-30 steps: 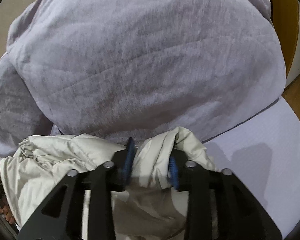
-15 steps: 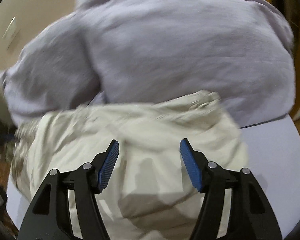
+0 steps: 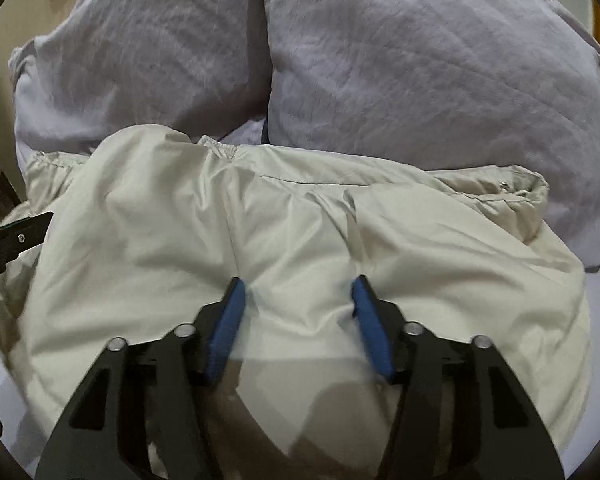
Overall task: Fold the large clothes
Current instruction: 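Release the hem and press the folded jacket flat with both grippers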
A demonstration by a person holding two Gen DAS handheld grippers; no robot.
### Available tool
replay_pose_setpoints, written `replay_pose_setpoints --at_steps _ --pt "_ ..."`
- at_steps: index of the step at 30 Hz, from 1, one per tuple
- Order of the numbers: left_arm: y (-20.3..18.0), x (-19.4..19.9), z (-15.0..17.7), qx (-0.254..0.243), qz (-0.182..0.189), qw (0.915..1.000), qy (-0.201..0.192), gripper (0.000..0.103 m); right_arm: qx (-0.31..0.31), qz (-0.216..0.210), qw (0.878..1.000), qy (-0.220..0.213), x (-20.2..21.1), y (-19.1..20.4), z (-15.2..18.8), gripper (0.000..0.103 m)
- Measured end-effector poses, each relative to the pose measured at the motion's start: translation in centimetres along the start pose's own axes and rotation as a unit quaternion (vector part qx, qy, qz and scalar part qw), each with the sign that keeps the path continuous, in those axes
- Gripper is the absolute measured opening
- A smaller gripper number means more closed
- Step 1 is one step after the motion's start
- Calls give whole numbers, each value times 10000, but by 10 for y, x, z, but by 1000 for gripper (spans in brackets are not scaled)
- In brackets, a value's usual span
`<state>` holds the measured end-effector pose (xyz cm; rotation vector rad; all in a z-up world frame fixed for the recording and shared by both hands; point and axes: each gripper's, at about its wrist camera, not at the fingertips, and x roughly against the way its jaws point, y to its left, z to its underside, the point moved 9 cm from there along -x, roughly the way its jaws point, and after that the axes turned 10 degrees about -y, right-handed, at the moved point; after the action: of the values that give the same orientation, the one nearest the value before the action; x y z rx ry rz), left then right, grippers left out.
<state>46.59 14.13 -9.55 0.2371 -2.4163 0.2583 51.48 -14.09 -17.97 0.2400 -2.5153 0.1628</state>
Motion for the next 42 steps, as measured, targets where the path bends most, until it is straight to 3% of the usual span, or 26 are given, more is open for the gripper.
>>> replay_pose_setpoints --at_steps 2,5,19,23,27,29,30,37,42 --pt "2 -9 0 -8 -56 10000 -17 76 94 42 9999 -21 -10 0 -1 38" --pt "5 -19 -3 22 -138 9999 -49 78 149 63 9999 -24 -26 1 -4 31" --pt "23 -71 -8 114 -628 9979 -82 80 -18 165 9999 4 -75 -7 -20 32" --pt "22 -81 -7 68 -733 9973 -8 81 -26 202 9998 77 -68 -13 -21 33" --pt "23 -74 -5 52 -685 9976 82 81 -220 274 9992 213 -54 -14 -25 44" --pt "24 -67 -6 91 -659 9977 93 81 -458 137 9987 152 -43 -13 -32 61" --pt "27 -61 -8 113 -636 9979 93 81 -518 95 9986 103 -38 -12 -35 64" --pt "19 -43 -34 163 -509 9984 -206 81 -664 -259 9972 -242 -9 18 -63 66" --pt "6 -51 -44 -72 -653 9973 -331 81 -540 -321 9976 -302 -20 42 -70 70"
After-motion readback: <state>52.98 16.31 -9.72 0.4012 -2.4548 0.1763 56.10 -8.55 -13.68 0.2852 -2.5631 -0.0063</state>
